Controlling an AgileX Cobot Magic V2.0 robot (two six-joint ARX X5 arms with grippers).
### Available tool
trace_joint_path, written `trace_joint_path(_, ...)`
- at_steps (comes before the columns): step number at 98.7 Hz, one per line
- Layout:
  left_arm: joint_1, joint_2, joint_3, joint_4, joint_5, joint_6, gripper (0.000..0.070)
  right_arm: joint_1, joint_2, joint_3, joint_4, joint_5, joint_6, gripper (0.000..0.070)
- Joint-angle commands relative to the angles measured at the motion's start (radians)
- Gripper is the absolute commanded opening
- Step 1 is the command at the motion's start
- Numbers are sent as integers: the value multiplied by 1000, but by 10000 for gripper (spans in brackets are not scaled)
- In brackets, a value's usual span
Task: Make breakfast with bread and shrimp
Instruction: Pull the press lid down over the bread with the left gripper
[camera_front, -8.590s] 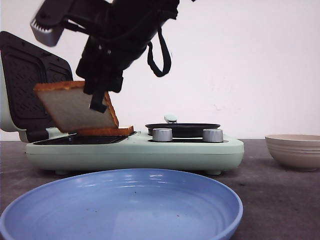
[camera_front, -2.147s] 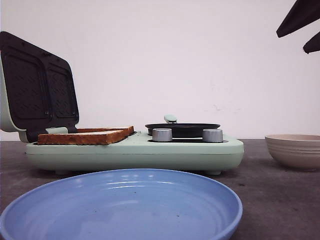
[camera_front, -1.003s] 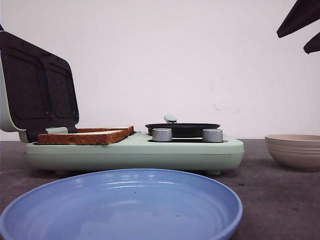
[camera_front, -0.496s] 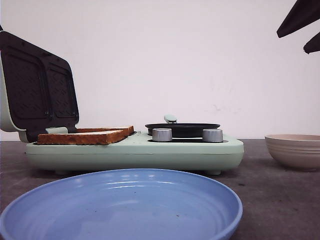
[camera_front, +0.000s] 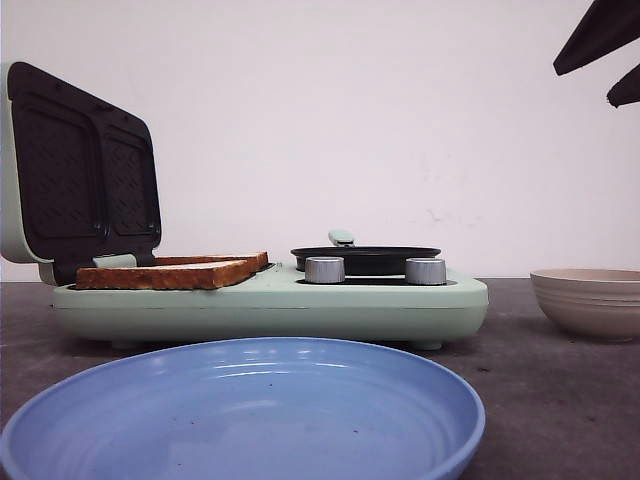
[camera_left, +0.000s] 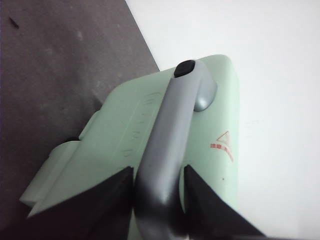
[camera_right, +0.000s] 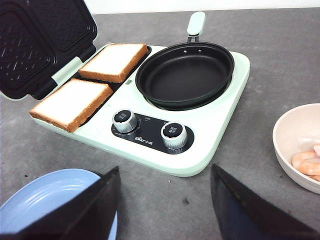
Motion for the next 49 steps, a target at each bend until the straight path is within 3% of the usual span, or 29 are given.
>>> trace_joint_path(1,-31,15,14,16,-5,89,4,5,3,4,10,0,-4,337)
trace_joint_path(49,-343,22,14,8,-275,280,4,5,3,4,0,0,-4,337)
